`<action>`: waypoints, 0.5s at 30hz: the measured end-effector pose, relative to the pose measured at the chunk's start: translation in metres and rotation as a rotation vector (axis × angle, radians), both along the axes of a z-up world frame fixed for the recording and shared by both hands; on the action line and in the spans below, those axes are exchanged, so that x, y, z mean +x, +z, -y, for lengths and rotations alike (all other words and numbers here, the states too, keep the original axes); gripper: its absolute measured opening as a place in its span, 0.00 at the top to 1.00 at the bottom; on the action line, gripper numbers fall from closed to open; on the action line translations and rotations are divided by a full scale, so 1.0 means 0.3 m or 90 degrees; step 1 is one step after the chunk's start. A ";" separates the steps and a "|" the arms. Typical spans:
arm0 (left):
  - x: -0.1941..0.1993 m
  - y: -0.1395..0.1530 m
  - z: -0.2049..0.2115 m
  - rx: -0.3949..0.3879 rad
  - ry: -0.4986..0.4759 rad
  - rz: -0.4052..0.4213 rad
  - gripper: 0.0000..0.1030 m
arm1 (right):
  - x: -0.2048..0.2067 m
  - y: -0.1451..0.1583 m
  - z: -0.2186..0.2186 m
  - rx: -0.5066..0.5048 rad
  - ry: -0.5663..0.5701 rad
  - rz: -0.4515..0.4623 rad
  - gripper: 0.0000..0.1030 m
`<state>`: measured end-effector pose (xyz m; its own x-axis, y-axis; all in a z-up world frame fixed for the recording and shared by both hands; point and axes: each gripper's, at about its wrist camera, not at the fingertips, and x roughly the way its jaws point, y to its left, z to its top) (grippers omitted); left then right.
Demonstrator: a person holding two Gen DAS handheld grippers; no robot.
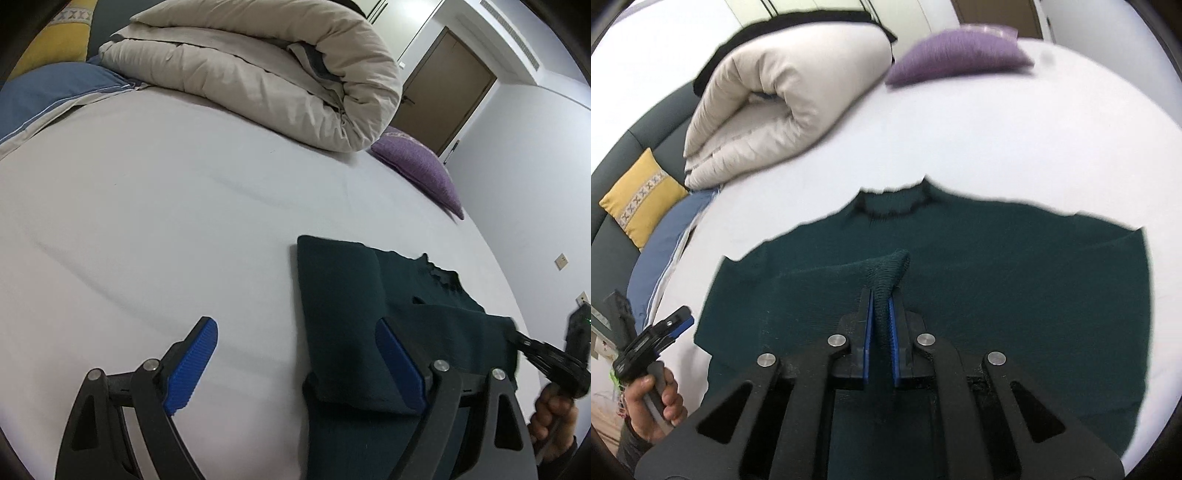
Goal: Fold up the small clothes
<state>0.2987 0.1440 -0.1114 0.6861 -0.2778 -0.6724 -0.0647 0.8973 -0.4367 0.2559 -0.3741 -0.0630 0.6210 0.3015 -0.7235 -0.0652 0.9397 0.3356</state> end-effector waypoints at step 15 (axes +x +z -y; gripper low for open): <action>0.255 -0.067 0.075 0.118 -0.032 -0.058 0.25 | 0.031 -0.109 0.094 -0.018 -0.018 -0.022 0.93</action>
<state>0.3753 0.1217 -0.1314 0.6082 -0.1759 -0.7740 -0.0502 0.9647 -0.2586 0.2650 -0.4022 -0.0957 0.6034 0.2634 -0.7527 -0.0275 0.9502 0.3104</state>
